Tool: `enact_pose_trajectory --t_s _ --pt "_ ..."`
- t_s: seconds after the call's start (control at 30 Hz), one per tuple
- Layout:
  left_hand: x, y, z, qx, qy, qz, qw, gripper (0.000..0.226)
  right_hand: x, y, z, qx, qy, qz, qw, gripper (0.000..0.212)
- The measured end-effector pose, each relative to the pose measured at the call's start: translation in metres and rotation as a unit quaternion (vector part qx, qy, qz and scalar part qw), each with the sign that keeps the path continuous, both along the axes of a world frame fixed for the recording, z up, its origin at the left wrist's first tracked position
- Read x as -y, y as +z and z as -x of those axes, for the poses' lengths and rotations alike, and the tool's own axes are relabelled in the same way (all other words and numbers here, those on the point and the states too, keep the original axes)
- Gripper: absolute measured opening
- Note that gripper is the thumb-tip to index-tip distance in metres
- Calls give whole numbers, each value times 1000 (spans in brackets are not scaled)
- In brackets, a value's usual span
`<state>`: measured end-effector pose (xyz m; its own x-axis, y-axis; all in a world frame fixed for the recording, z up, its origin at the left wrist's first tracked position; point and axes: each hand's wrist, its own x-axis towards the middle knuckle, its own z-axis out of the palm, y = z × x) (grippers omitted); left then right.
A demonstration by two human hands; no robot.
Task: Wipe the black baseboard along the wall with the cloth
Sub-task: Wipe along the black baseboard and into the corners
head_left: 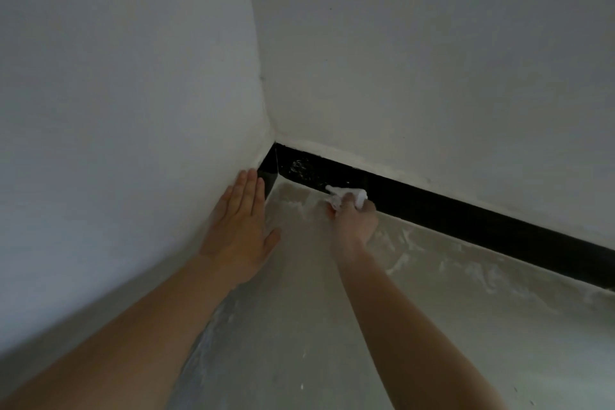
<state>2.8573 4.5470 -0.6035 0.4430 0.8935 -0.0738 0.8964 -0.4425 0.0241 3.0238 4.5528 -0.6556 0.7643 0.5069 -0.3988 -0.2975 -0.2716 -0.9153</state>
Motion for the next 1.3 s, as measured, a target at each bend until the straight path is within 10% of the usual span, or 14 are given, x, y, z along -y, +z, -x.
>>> enact_pose_trajectory --t_s 0.33,0.47,0.73,0.97,1.3 --pt "-2 -1 -1 -5 1 -3 1000 83 13 13 -5 215 -3 -3 977 11" --pt "-2 -3 0 18 -2 -10 1000 81 13 17 5 246 140 -12 959 6" --pt "-3 -11 2 23 -9 -65 998 82 29 4 -11 98 -88 -32 991 8" --pt "-2 -12 0 34 -18 -71 997 86 8 16 -1 201 121 -43 971 5" --pt "-2 -16 1 23 5 -77 997 71 -11 13 22 205 108 -37 972 38"
